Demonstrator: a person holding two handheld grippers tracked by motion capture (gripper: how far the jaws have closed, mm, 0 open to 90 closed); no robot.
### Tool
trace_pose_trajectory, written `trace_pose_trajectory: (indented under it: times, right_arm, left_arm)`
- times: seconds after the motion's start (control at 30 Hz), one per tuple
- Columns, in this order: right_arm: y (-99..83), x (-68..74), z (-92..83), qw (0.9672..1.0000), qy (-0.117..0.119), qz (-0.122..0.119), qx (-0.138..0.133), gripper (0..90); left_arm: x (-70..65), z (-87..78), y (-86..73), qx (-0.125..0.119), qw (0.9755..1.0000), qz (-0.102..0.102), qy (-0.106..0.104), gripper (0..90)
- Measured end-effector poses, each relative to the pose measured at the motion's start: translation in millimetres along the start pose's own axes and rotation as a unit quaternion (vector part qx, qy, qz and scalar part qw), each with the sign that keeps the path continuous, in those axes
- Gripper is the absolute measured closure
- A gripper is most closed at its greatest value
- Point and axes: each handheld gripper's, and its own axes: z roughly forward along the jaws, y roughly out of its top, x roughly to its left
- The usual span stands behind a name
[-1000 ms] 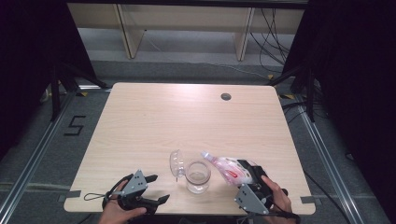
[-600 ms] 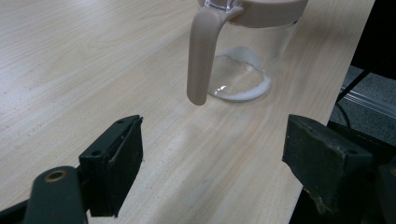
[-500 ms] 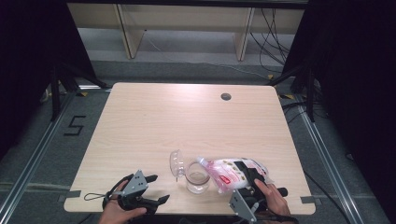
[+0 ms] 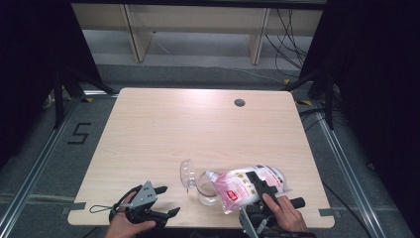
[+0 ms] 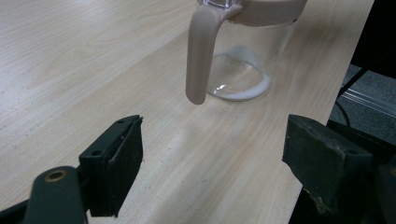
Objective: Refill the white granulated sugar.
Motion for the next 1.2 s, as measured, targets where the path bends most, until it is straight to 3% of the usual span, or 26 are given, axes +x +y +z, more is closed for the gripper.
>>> trace_pose_trajectory:
  times: [0.03,0.07,0.1,0.13,0.17,0.23,0.3,0.37,0.43,0.47,0.53,0.57,0.6,0.7,0.77,0.8,0.83,0.93,1.03,1.1,1.17,1.2]
  right_arm:
    - [1.6,0.1,0.1,0.9999,-0.004,-0.009,0.007,49.4]
    - [3.2,-1.8,0.9,0.9993,-0.008,-0.035,0.011,49.4]
    - [3.3,-0.7,1.2,0.9988,-0.007,-0.047,0.015,49.5]
    - [3.0,0.9,1.9,0.9986,-0.007,-0.050,0.015,49.5]
    - [2.5,4.6,1.8,0.9990,-0.006,-0.039,0.023,49.5]
    - [2.3,8.1,2.9,0.9984,-0.004,-0.051,0.026,49.5]
    - [3.5,8.1,3.5,0.9975,-0.002,-0.064,0.030,49.6]
    - [3.8,9.2,4.9,0.9972,0.001,-0.068,0.032,49.6]
    - [6.9,8.5,5.5,0.9937,0.002,-0.105,0.040,49.6]
    - [6.1,11.4,7.8,0.9941,-0.008,-0.105,0.026,49.7]
    - [8.2,10.8,6.6,0.9921,-0.003,-0.120,0.038,49.8]
    - [7.5,11.7,8.0,0.9909,-0.017,-0.130,0.029,49.8]
    - [8.9,13.2,7.3,0.9906,-0.011,-0.129,0.042,49.9]
    - [11.5,11.2,8.5,0.9839,-0.028,-0.171,0.043,50.0]
    - [11.4,10.1,8.9,0.9834,-0.028,-0.173,0.046,50.1]
    - [9.8,12.5,8.5,0.9863,-0.030,-0.154,0.049,50.2]
    - [10.4,11.5,9.1,0.9847,-0.025,-0.166,0.047,50.2]
    - [10.0,9.6,8.5,0.9787,-0.028,-0.196,0.053,50.3]
    - [9.5,8.5,8.1,0.9752,-0.029,-0.213,0.055,50.4]
    - [9.7,6.6,8.7,0.9729,-0.031,-0.225,0.045,50.5]
    - [8.6,7.1,8.8,0.9737,-0.031,-0.221,0.047,50.6]
    - [9.3,5.3,9.7,0.9706,-0.032,-0.235,0.041,50.7]
  left_arm:
    - [-0.9,0.1,-0.3,-0.001,1.0000,-0.009,0.002,19.8]
    - [-0.5,-0.2,-0.3,0.001,1.0000,-0.007,0.004,19.8]
    - [-0.5,-0.4,-0.2,0.000,1.0000,-0.007,0.004,19.8]
    - [-0.4,-0.5,-0.2,0.000,1.0000,-0.007,0.004,19.8]
    - [-0.6,-0.4,-0.3,-0.001,1.0000,-0.008,0.002,19.8]
    - [-0.5,0.4,-0.5,-0.002,1.0000,-0.009,0.002,19.8]
    - [1.2,-0.5,-0.3,0.007,0.9999,0.004,0.009,19.8]
    - [0.5,0.4,-0.5,0.006,1.0000,-0.003,0.001,19.8]
    - [0.6,0.2,-0.4,0.006,1.0000,-0.001,0.004,19.8]
    - [0.6,0.3,-0.6,0.006,1.0000,-0.003,0.002,19.8]
    - [0.4,0.5,-0.7,0.004,1.0000,-0.005,0.001,19.8]
    - [0.5,0.3,-0.7,0.006,1.0000,-0.003,0.003,19.8]
    - [0.4,0.4,-0.7,0.005,1.0000,-0.003,0.004,19.8]
    - [0.9,0.4,-1.2,0.014,0.9999,-0.004,0.004,19.8]
    - [0.3,0.1,-1.1,0.014,0.9999,-0.005,0.005,19.8]
    - [0.8,-0.2,-1.0,0.015,0.9999,-0.003,0.007,19.8]
    - [-0.8,0.7,-1.2,0.007,0.9999,-0.013,0.003,19.8]
    - [-0.1,0.8,-1.4,0.009,0.9999,-0.010,0.003,19.8]
    - [-1.4,2.0,-1.5,0.002,0.9998,-0.019,0.000,19.8]
    - [-0.7,1.3,-1.5,0.006,0.9999,-0.014,0.000,19.8]
    - [-0.2,1.4,-1.7,0.008,0.9999,-0.013,0.001,19.8]
    - [-0.2,1.2,-1.6,0.008,0.9999,-0.013,0.002,19.8]
